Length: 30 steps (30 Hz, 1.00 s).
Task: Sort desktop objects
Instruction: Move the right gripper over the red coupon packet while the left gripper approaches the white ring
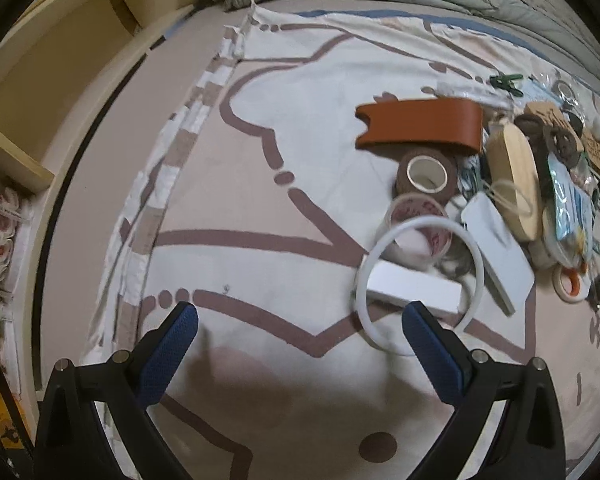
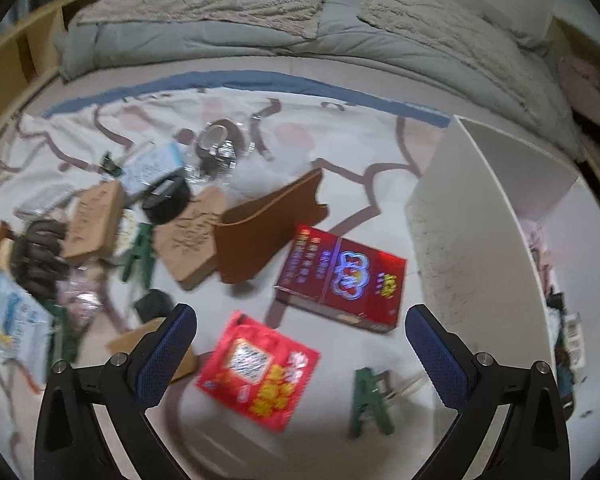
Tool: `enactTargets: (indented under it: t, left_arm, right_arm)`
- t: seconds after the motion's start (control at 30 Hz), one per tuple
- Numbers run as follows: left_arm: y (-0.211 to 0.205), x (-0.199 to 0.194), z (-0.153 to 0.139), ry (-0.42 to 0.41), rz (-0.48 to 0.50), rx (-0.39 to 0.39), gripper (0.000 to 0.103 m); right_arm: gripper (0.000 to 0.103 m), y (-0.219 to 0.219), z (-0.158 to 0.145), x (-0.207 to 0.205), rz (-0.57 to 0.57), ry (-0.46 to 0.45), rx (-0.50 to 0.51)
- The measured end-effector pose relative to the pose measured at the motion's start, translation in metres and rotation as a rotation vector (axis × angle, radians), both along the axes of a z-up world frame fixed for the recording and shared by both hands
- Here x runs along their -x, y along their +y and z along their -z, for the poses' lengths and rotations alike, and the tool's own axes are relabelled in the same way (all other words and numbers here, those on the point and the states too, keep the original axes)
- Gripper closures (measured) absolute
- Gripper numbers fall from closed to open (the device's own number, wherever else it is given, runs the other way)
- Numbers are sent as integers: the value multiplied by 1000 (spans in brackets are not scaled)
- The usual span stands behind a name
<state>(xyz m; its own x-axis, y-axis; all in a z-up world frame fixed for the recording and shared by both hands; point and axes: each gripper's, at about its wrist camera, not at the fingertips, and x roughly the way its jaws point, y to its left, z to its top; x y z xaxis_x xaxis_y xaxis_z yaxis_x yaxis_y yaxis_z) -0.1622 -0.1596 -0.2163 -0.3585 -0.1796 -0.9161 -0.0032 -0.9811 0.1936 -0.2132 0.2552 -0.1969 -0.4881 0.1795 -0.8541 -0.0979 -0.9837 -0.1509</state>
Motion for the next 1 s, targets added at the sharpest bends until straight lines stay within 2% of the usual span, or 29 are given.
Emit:
enactTargets:
  t: [0.2, 0.57, 0.83, 1.0]
  left_arm:
    - [3, -1, 10, -20, 36, 16, 0]
    - [-2, 4, 25, -42, 46, 9, 0]
    - [1, 10, 30, -37, 57, 17, 0]
    - [8, 3, 32, -68, 122, -11, 0]
  right_arm:
    - [0, 1, 11, 9, 27, -24, -64]
    - [0, -2, 24, 21, 42, -38, -90]
    - [0, 4, 31, 26, 77, -59, -190]
    - [0, 12, 36, 27, 100, -86, -209]
